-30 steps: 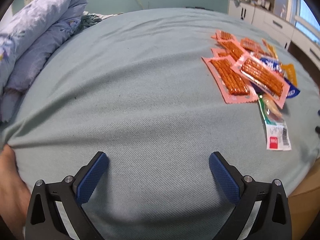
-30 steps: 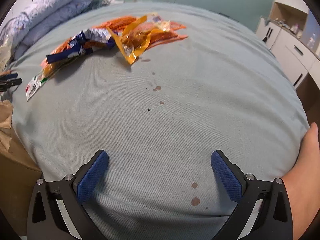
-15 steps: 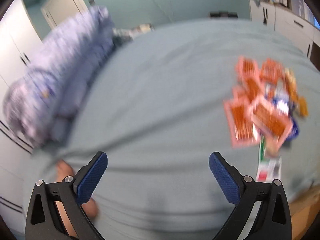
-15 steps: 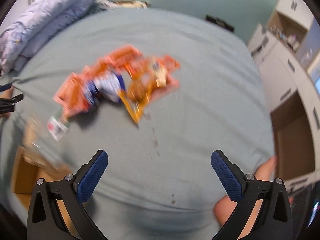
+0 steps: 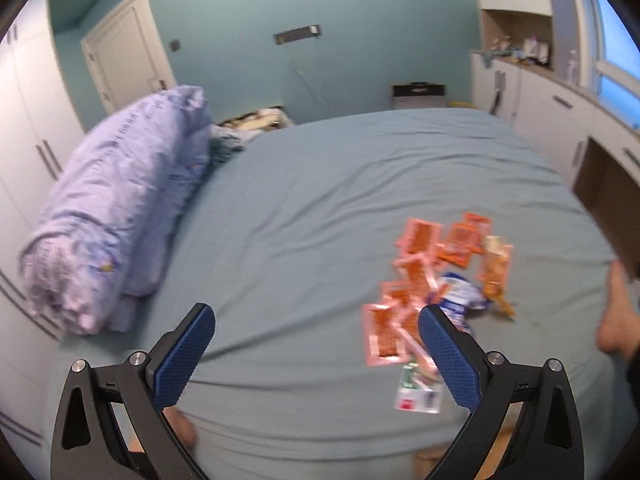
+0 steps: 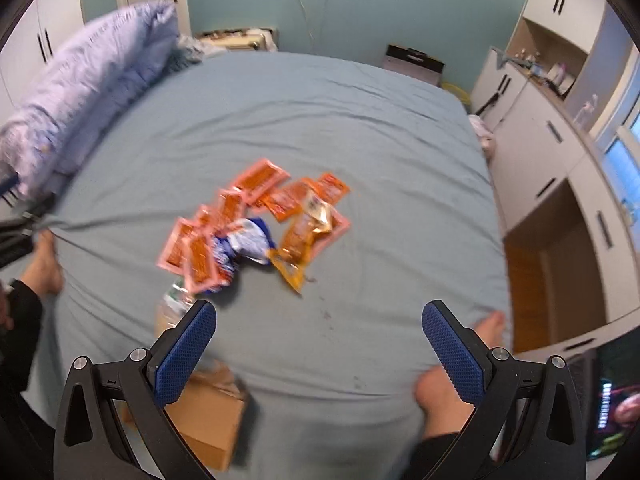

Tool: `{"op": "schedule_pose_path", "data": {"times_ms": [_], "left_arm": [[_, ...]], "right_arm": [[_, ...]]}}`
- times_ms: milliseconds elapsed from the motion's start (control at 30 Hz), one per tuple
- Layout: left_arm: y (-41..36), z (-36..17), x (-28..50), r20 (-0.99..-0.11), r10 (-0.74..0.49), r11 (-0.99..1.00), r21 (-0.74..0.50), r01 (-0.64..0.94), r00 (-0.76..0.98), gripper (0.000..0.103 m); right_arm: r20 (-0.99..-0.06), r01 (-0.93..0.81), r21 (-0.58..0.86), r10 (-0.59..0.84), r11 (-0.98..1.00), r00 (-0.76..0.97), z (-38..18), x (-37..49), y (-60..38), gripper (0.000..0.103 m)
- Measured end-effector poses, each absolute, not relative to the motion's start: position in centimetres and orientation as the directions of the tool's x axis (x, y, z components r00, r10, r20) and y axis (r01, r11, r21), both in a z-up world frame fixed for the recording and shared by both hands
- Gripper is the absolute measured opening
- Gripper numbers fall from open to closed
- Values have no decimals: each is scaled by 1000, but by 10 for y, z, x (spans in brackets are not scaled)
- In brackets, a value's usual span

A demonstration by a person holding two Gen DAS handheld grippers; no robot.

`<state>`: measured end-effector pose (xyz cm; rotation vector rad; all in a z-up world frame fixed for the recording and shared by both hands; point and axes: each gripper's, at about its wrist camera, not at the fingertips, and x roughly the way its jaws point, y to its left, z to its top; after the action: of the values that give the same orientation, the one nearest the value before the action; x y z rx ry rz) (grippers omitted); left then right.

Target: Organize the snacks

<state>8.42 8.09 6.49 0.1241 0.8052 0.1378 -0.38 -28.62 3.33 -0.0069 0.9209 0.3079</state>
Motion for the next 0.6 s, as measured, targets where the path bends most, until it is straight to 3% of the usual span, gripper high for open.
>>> {"op": "schedule_pose_path", "data": {"times_ms": [167, 233, 433, 600], "left_arm": [[76, 47, 88, -775, 45, 997, 72, 16, 630, 103], [78, 40, 93, -802, 23, 999, 42, 17, 597, 103], [82, 24, 104, -847, 87, 994, 111, 15, 524, 103], [88, 9, 102, -888, 26, 998, 50, 40, 460, 103]], "right_arm": [[-767, -336, 26, 234, 942, 597, 32, -7, -256, 103], [-770, -379, 48, 276, 924, 575, 24, -9, -232, 103], [-810, -453, 53, 304, 890, 501, 4, -5, -200, 103], [-831, -486, 74, 323, 871, 452, -2, 5, -191, 103]]}}
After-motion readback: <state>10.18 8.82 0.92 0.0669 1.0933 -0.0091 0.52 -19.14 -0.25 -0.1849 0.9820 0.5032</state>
